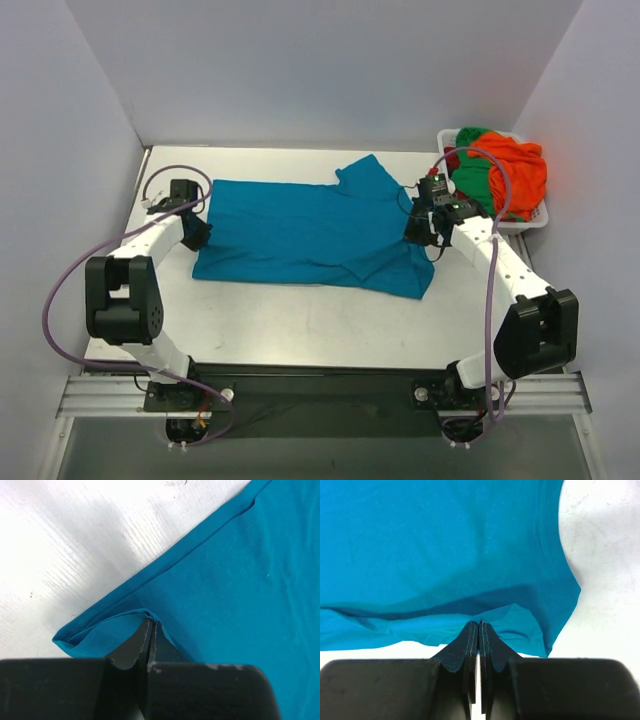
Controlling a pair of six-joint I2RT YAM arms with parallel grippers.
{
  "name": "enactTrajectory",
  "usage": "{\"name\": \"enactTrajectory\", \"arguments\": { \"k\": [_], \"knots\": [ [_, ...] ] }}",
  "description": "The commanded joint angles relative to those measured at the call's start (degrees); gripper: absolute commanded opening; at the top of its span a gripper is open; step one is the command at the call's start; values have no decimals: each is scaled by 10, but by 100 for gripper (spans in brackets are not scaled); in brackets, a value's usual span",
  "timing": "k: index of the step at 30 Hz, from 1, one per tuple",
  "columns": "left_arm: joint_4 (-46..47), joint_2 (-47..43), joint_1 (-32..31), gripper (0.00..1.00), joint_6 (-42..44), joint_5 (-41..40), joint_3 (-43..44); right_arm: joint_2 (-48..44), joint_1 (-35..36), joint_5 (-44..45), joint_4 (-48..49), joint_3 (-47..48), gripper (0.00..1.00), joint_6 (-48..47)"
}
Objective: Fold and stack the t-shirts
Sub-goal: Fold the flattened tshirt in 1/3 of the way
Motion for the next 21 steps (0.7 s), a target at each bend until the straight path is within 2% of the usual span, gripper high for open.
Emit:
{"name": "enactTrajectory", "arguments": {
  "k": [1, 12, 21],
  "knots": [
    [38, -9, 11, 0, -5, 14, 18, 3, -13, -3, -1, 3, 0, -11],
    [44, 20, 31, 0, 8, 40, 45, 16, -32, -12, 13, -8, 0, -15],
    [40, 47, 31, 0, 11, 42, 64, 73, -33, -20, 20, 32, 0, -25]
  ]
}}
